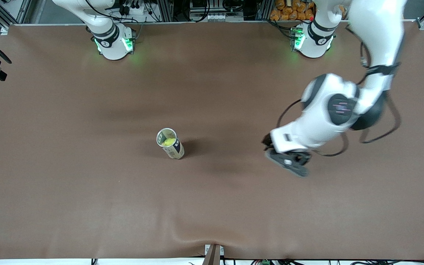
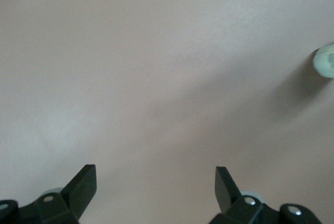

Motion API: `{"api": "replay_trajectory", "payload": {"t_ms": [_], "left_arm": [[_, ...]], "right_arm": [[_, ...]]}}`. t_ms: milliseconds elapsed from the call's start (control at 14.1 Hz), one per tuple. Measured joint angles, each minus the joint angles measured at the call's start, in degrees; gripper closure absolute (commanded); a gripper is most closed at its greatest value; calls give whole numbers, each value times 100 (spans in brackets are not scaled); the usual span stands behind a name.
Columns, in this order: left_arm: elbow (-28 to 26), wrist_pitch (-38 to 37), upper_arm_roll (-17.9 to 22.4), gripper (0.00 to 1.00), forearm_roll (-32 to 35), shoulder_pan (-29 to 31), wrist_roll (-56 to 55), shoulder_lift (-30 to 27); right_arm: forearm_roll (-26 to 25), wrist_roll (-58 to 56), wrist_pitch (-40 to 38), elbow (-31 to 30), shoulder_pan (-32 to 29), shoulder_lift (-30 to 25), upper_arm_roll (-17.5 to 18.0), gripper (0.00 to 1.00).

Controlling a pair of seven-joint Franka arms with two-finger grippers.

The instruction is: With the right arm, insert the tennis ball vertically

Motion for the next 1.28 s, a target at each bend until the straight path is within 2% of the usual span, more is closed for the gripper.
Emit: {"api": "replay_trajectory", "payload": {"t_ms": [142, 426, 498, 711, 995, 1137, 1279], "left_arm": [[398, -830, 9, 0, -200, 481, -39, -124], [676, -1458, 228, 0, -224, 1044, -156, -731], [676, -1549, 406, 0, -223, 1096, -155, -957], [620, -2210, 1627, 0, -223, 522, -147, -1668], [112, -2590, 2567, 0, -223, 48, -150, -2336], [-315, -2595, 2836, 0, -223, -133, -152, -2694], [-708, -2597, 2867, 0, -223, -220, -188, -3095]], "right_arm": [[-19, 0, -8, 0, 1, 1, 21, 0], [-26, -1, -17, 4, 1, 7, 27, 0], [-26, -1, -17, 5, 2, 9, 32, 0], [-26, -1, -18, 8, 3, 14, 37, 0], [-26, -1, -20, 9, 3, 15, 36, 0], [-26, -2, -20, 9, 3, 15, 39, 0], [-26, -2, -20, 9, 4, 15, 39, 0]]}}
